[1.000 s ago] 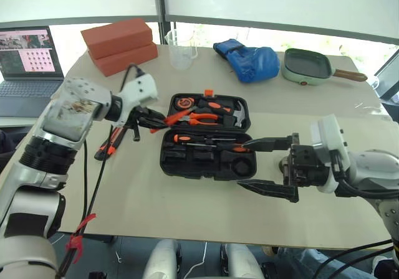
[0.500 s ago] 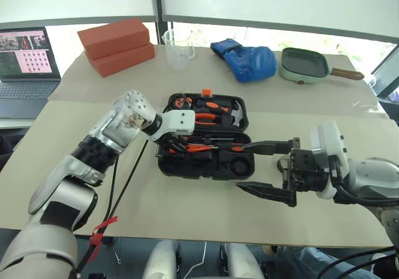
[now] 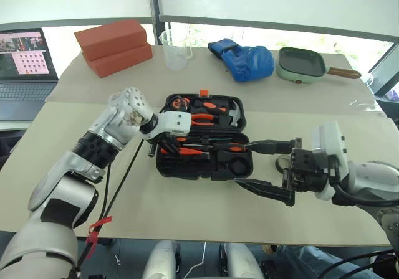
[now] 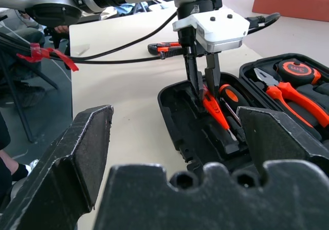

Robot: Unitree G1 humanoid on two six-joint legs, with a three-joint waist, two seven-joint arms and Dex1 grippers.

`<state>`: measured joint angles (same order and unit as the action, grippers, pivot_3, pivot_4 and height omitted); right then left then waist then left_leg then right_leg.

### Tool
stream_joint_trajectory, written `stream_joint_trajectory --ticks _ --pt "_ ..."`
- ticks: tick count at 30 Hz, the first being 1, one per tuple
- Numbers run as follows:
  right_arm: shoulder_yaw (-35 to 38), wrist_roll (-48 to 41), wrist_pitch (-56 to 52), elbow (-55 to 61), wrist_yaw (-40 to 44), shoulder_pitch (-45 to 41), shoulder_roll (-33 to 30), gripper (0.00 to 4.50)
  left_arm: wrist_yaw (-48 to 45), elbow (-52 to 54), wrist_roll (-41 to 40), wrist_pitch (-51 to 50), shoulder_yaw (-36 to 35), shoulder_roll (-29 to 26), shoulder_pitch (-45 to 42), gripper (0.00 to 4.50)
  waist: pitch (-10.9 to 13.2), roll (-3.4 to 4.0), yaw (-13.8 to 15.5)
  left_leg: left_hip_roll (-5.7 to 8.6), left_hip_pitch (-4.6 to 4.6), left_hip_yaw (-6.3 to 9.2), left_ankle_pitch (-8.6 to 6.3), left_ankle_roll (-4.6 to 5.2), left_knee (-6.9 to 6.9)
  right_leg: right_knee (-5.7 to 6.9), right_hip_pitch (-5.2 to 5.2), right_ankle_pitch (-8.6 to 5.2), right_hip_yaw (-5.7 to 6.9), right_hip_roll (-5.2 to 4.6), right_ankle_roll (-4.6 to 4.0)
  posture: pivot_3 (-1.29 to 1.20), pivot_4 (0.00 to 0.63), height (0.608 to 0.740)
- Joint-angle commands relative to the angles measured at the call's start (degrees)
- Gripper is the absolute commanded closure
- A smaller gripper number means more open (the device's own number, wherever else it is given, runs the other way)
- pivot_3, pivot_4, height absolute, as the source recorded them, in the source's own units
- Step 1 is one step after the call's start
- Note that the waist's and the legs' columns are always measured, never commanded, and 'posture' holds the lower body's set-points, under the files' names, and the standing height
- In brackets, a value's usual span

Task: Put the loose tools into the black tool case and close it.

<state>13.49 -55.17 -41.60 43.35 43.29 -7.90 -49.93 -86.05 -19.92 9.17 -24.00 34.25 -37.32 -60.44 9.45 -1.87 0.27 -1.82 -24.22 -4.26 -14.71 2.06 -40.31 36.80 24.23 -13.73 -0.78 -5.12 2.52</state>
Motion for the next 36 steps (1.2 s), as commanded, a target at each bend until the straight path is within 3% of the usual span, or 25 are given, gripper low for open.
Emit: stream_joint_trajectory --ticks 1,5,7,8,9,13,14,15,21,27,31,33,36 --pt "0.7 0.2 1.9 0.6 -0.7 -1.2 0.7 0.00 -0.4 -1.8 1.9 -0.7 0.8 1.1 -0.6 4.12 0.0 0.01 0.1 0.00 0.00 0.00 0.00 0.00 0.00 0.00 -0.01 0.00 0.00 -0.01 0.00 0.00 0.150 0.738" --pt "0.3 0.5 1.9 0.5 -0.9 -1.6 0.9 0.00 -0.2 -2.9 2.8 -0.3 0.3 1.7 -0.7 4.12 0.0 0.01 0.3 0.01 0.00 0.01 0.00 0.00 -0.02 0.00 -0.02 0.00 0.00 -0.01 0.01 0.00 0.150 0.738" --pt "0.2 0.5 1.8 0.4 -1.0 -1.9 1.0 0.00 -0.6 -3.0 2.5 -0.7 -0.4 2.0 -0.8 3.11 0.0 0.01 0.3 0.01 0.01 0.01 0.00 0.00 -0.02 0.02 -0.03 0.00 0.00 -0.02 0.01 0.00 0.150 0.738" --pt "0.2 0.5 1.8 0.4 -1.0 -1.9 1.1 0.00 -1.3 -2.4 2.0 -1.7 -0.8 2.0 -0.8 3.00 0.0 0.01 0.3 0.01 0.02 0.01 0.00 0.00 -0.03 0.03 -0.03 0.00 0.00 -0.02 0.00 0.00 0.150 0.738" --pt "0.2 0.5 1.8 0.3 -1.0 -1.9 1.1 0.00 -2.0 -1.8 1.4 -2.6 -1.2 1.9 -0.8 2.49 0.0 0.01 0.3 0.00 0.00 0.02 0.00 0.00 -0.04 0.04 -0.01 0.00 0.00 -0.01 0.00 0.00 0.150 0.738" --pt "0.2 0.4 1.7 0.2 -0.9 -1.5 1.0 0.00 -5.4 1.9 -2.3 -9.6 -4.0 1.2 -1.4 1.26 0.0 0.01 0.2 0.00 -0.03 0.02 0.00 0.01 -0.03 0.04 0.03 0.00 0.00 -0.01 0.00 0.00 0.150 0.738" --pt "0.3 0.3 1.6 0.2 -0.9 -1.4 1.0 0.00 -5.9 2.9 -3.6 -11.5 -4.7 0.7 -1.7 0.74 0.0 0.01 0.2 0.00 -0.06 0.03 0.00 0.01 -0.04 0.04 0.04 0.00 0.01 0.00 0.00 0.00 0.150 0.738" --pt "0.3 0.3 1.6 0.2 -0.9 -1.3 1.0 0.00 -6.3 4.0 -4.9 -12.9 -5.1 0.0 -1.9 0.55 0.0 0.00 0.2 0.00 -0.07 0.04 0.00 0.01 -0.05 0.05 0.05 0.00 0.01 -0.01 0.00 0.00 0.150 0.738" --pt "0.1 0.1 1.4 -0.5 -0.4 -1.6 0.7 0.00 -5.0 5.6 -10.2 -11.0 -11.0 -3.9 1.0 0.55 0.0 0.01 0.2 -0.01 -0.06 0.08 0.00 0.01 -0.06 0.07 0.05 0.00 0.01 0.00 0.00 0.00 0.150 0.738" --pt "0.3 -0.1 1.1 -1.0 -0.1 -2.3 0.3 0.00 -0.1 2.0 -12.5 -6.1 -16.9 -3.7 4.7 2.31 0.0 0.01 0.3 0.00 -0.06 0.08 0.00 0.01 -0.09 0.07 0.02 0.00 0.02 -0.02 0.01 0.00 0.150 0.738" --pt "-0.1 0.0 1.0 -2.0 0.2 -3.3 0.3 0.00 1.7 1.0 -13.8 -2.6 -19.0 -3.6 7.8 3.96 0.0 0.01 0.4 0.02 -0.06 0.08 0.00 0.01 -0.10 0.06 0.01 0.01 0.04 -0.04 0.02 0.00 0.150 0.738" --pt "-0.3 -0.1 0.8 -2.6 0.6 -3.9 0.2 0.00 2.1 0.8 -14.5 -1.1 -19.8 -3.5 9.4 4.37 0.0 0.01 0.4 0.01 -0.06 0.08 0.00 0.01 -0.10 0.06 0.01 0.01 0.04 -0.05 0.01 0.00 0.150 0.738" --pt "-0.2 -0.7 0.6 -2.8 0.9 -4.3 0.0 0.00 2.7 2.5 -14.8 1.0 -19.7 -3.3 11.7 4.37 0.0 0.01 0.4 0.00 -0.06 0.08 0.00 0.01 -0.10 0.08 0.02 0.01 0.04 -0.03 0.01 0.00 0.150 0.738"
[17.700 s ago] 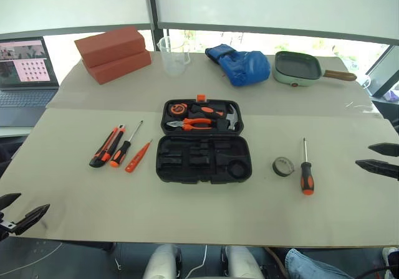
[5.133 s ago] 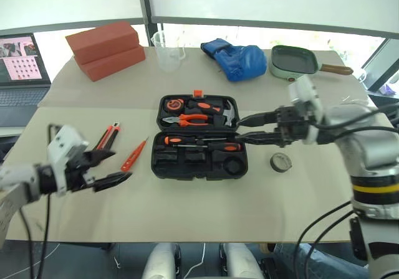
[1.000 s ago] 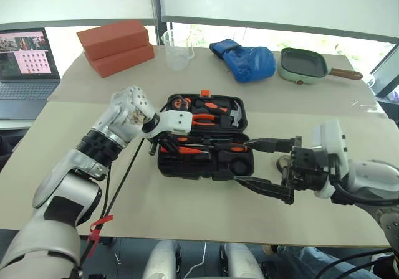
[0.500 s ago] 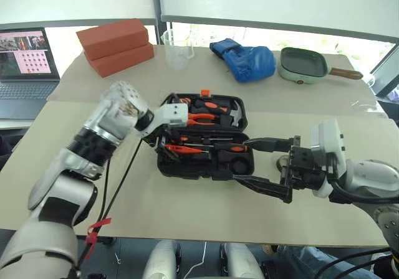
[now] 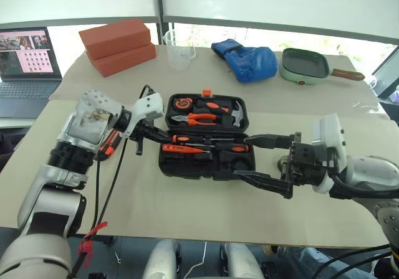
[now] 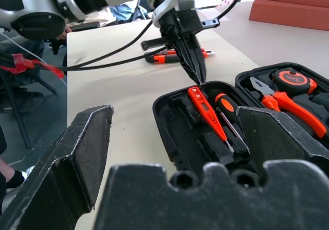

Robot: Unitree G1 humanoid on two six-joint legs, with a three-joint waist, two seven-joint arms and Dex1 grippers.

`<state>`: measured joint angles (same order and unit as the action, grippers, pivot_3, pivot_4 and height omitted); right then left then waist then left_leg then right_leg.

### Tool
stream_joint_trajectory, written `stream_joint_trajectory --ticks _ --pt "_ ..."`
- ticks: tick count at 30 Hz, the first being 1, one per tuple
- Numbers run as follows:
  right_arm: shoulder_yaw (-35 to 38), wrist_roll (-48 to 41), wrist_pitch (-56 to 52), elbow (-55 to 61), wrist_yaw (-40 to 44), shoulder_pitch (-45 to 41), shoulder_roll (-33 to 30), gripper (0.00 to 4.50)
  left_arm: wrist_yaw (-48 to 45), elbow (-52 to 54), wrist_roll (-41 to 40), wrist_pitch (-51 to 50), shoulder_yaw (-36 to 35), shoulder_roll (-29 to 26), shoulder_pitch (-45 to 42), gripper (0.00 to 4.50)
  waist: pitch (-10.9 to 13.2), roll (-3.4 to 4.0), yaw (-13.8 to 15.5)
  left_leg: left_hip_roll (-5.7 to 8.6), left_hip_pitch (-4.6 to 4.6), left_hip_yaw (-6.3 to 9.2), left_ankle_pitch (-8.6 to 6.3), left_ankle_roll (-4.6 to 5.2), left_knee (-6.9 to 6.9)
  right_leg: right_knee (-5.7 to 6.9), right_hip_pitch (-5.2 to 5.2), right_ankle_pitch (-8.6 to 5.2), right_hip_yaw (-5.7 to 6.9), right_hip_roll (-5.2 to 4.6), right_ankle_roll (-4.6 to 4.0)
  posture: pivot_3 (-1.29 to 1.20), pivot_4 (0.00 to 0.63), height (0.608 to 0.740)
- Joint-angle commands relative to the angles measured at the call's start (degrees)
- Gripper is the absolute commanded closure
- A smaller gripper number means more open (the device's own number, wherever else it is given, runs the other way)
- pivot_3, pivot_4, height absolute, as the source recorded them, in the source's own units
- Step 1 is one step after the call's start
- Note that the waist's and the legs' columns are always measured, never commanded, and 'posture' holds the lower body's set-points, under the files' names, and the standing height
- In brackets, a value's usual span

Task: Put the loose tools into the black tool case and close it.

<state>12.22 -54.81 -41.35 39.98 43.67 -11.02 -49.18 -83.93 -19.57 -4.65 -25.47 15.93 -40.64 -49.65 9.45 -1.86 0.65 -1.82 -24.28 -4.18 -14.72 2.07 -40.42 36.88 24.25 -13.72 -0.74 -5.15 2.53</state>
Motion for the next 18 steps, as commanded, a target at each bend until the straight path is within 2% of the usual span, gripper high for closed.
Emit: stream_joint_trajectory --ticks 1,18 --pt "1.2 -1.1 0.3 0.6 0.6 -1.2 -0.8 0.00 0.9 2.8 -0.9 2.2 -1.1 0.1 1.4 4.37 0.0 0.00 0.0 0.01 0.00 0.00 0.00 0.00 0.00 0.01 0.00 0.00 -0.01 -0.01 0.00 0.00 0.150 0.738" --pt "1.0 -1.5 0.1 1.5 -0.3 0.6 -0.3 0.00 3.7 0.4 0.8 3.8 0.7 3.1 0.1 4.37 0.0 0.00 0.0 0.03 0.00 0.00 0.00 0.00 0.00 0.00 -0.02 0.01 0.00 -0.02 0.01 0.00 0.150 0.738"
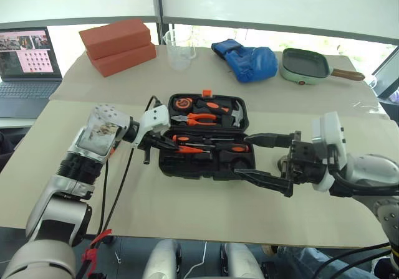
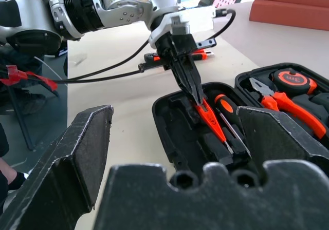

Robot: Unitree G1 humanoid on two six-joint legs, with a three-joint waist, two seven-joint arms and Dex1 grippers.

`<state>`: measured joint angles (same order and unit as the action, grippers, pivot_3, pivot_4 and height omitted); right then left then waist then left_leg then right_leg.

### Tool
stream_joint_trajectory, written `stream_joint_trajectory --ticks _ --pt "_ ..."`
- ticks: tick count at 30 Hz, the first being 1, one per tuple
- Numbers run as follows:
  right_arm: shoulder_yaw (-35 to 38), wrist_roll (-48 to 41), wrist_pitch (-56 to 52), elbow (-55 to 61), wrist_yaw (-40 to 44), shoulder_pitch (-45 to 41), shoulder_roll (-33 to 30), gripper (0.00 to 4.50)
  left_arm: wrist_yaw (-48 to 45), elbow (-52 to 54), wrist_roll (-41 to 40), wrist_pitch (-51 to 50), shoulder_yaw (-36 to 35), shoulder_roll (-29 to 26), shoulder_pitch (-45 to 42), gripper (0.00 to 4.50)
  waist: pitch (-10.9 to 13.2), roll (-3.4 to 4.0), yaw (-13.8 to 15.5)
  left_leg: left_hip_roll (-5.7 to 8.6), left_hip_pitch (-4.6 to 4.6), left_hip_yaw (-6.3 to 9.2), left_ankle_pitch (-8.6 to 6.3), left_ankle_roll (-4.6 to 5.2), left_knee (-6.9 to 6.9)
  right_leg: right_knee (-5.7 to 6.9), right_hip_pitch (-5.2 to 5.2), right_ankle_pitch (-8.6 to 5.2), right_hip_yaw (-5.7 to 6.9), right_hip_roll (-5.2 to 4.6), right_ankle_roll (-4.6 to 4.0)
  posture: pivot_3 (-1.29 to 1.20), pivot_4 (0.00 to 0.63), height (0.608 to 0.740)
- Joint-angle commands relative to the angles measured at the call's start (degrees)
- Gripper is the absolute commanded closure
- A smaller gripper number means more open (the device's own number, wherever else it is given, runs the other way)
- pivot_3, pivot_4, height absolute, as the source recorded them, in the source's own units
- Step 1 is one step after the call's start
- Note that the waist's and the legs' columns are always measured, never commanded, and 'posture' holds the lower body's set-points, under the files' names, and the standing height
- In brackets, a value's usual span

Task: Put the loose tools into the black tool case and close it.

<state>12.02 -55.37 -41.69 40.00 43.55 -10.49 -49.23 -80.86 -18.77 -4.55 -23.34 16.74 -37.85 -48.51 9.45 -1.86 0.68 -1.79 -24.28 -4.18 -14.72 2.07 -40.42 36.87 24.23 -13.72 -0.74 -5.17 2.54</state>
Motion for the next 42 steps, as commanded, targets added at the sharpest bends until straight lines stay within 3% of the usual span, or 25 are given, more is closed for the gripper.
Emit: stream_joint_trajectory --ticks 1,18,30,42 --pt "1.2 -0.9 0.5 1.5 -0.2 0.2 -0.2 0.00 0.9 -0.7 0.7 1.9 0.0 0.5 -1.1 4.37 0.0 0.00 0.0 0.00 0.01 0.00 0.00 0.00 0.00 0.00 -0.01 0.00 0.00 0.01 0.00 0.00 0.150 0.738" --pt "0.9 -2.0 0.2 2.0 -1.4 0.4 0.6 0.00 2.2 -3.5 2.5 3.6 2.0 4.4 -1.4 4.37 0.0 0.00 0.1 0.00 0.01 0.01 0.00 0.00 0.00 0.00 -0.02 0.00 0.00 0.00 0.00 0.00 0.150 0.738" --pt "0.1 -3.7 0.0 1.4 -2.9 -0.3 0.6 0.00 1.1 -3.4 -1.5 -0.1 -2.2 3.6 -4.9 4.37 0.0 0.00 0.0 -0.01 0.00 0.03 0.00 0.00 -0.01 0.01 -0.01 0.00 0.01 0.01 0.00 0.00 0.150 0.738" --pt "0.8 -4.0 -0.3 1.4 -2.7 0.5 0.3 0.00 1.1 -1.6 -0.8 3.1 -0.2 4.6 -1.2 4.37 0.0 0.00 0.0 0.00 0.00 0.03 0.00 0.00 -0.01 0.01 -0.01 0.00 0.01 0.01 0.00 0.00 0.150 0.738"
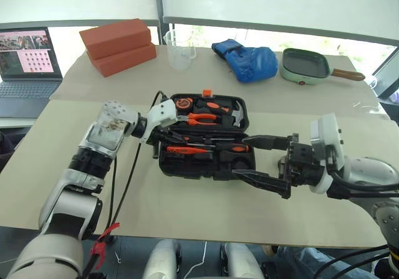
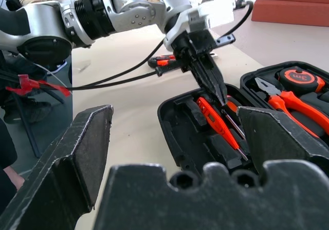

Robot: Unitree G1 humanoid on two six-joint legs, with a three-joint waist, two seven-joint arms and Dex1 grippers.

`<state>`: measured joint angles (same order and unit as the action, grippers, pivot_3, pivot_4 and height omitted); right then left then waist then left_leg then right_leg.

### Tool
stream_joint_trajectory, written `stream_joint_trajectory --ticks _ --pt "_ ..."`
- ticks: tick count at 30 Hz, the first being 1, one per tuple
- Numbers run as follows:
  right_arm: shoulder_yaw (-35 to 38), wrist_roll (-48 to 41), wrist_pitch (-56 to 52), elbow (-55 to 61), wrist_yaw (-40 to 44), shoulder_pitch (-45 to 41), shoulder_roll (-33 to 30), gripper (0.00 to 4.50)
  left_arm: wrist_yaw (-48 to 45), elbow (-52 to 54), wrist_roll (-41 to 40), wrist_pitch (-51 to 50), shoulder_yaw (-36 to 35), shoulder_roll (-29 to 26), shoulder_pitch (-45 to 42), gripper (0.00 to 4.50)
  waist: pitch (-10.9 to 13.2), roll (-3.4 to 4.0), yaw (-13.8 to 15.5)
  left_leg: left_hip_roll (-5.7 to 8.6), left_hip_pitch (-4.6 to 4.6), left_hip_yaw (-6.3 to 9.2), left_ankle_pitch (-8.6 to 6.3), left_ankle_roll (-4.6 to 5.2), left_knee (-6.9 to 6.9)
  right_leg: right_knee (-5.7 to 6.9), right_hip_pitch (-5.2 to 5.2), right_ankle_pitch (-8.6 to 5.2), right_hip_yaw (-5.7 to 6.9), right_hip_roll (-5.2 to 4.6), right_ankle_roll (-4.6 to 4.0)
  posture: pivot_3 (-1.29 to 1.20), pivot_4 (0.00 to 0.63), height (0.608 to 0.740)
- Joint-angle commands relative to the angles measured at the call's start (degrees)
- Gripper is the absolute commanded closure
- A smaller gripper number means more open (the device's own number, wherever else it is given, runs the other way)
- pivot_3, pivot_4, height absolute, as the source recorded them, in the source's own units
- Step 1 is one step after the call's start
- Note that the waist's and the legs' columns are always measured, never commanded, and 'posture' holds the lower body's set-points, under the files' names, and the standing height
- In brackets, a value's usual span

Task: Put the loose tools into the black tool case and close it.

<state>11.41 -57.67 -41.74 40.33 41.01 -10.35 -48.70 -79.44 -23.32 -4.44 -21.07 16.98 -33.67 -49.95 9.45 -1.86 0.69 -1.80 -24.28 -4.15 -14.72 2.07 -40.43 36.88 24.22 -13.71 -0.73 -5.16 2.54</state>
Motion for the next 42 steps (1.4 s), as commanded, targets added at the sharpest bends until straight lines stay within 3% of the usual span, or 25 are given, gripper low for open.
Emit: stream_joint_trajectory --ticks 1,24,33,36,39,42 --pt "1.5 -1.8 -0.3 1.2 -0.1 0.6 -0.3 0.00 -0.3 3.5 -1.1 0.6 -0.4 0.5 0.6 4.37 0.0 0.00 0.0 0.00 0.00 0.00 0.00 0.00 0.00 0.00 0.00 0.00 0.00 -0.01 0.00 0.00 0.150 0.738" --pt "2.7 -5.6 -0.5 2.9 -3.7 2.0 -1.4 0.00 3.9 -6.7 4.1 10.8 1.8 3.9 1.5 4.37 0.0 -0.01 0.0 0.01 0.06 0.01 0.00 0.00 0.00 -0.01 -0.08 0.00 0.00 -0.01 0.00 0.00 0.150 0.738" --pt "2.0 -6.5 -0.4 1.0 -4.0 0.4 -1.2 0.00 3.6 -4.7 4.0 10.0 1.8 2.8 3.5 4.37 0.0 0.00 0.0 0.00 0.08 0.01 0.00 0.00 0.00 0.00 -0.09 0.00 -0.01 -0.01 0.00 0.00 0.150 0.738" --pt "1.4 -6.0 -0.3 0.5 -3.2 -0.1 -1.3 0.00 3.4 1.1 0.6 5.9 -1.9 0.4 4.9 4.37 0.0 0.00 -0.2 -0.02 0.09 0.01 0.00 0.00 0.00 0.01 -0.09 0.00 -0.01 0.00 0.00 0.00 0.150 0.738" --pt "0.6 -4.7 0.2 -1.0 -0.7 -1.9 -2.1 0.00 4.8 14.2 -9.1 -9.1 -11.4 -3.9 7.3 3.67 0.0 -0.01 -1.0 -0.07 0.05 0.01 0.00 0.00 0.01 0.05 0.01 0.00 -0.04 0.03 -0.01 0.00 0.150 0.738" --pt "-1.0 -1.6 1.2 -3.3 2.0 -3.8 -2.5 0.00 7.9 24.4 -14.3 -18.4 -20.1 -9.0 13.0 2.60 0.0 -0.01 -1.3 -0.16 -0.01 0.12 0.00 0.00 0.01 0.12 0.06 0.00 0.01 0.02 -0.02 0.00 0.150 0.738"
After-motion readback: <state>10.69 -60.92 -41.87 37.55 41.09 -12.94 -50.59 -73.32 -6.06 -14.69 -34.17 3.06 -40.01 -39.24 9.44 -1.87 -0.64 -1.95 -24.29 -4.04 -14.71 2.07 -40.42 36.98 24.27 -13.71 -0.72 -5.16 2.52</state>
